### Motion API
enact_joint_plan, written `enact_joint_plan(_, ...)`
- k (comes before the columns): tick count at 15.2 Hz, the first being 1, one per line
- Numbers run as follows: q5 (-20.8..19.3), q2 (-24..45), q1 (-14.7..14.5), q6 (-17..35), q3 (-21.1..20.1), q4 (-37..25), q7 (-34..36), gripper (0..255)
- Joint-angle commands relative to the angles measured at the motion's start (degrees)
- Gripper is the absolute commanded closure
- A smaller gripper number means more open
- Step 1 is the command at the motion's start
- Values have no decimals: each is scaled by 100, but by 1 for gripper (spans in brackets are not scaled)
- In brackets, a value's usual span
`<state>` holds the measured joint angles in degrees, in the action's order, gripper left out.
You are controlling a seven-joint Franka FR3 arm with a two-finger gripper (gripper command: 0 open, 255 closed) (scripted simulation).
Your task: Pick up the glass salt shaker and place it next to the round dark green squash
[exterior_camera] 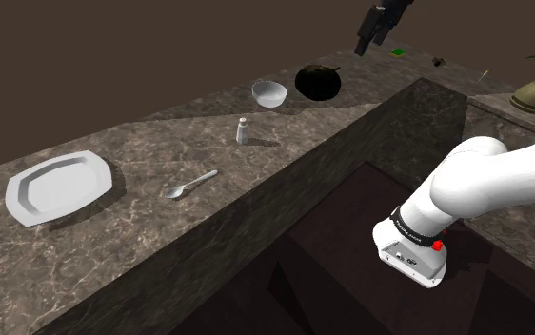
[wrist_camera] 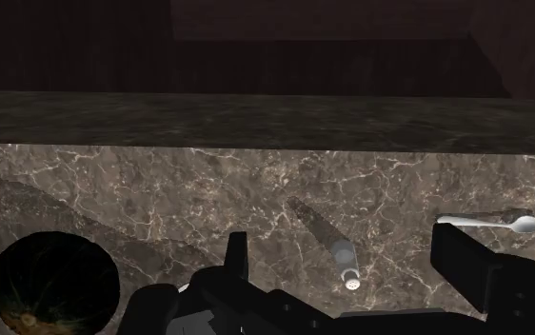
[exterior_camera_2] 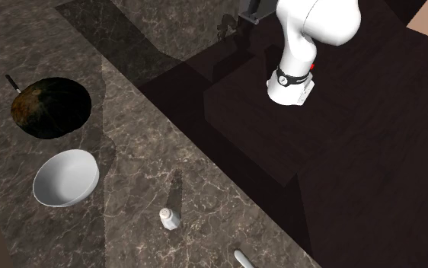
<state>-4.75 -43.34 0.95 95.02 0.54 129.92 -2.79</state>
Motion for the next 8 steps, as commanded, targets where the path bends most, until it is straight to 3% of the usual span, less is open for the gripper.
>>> enact_joint_plan(1, 0, 0, 0, 0, 0, 0, 0, 0)
enact_joint_plan(8, 152, 686, 33, 1326, -387, 612, 829, 0)
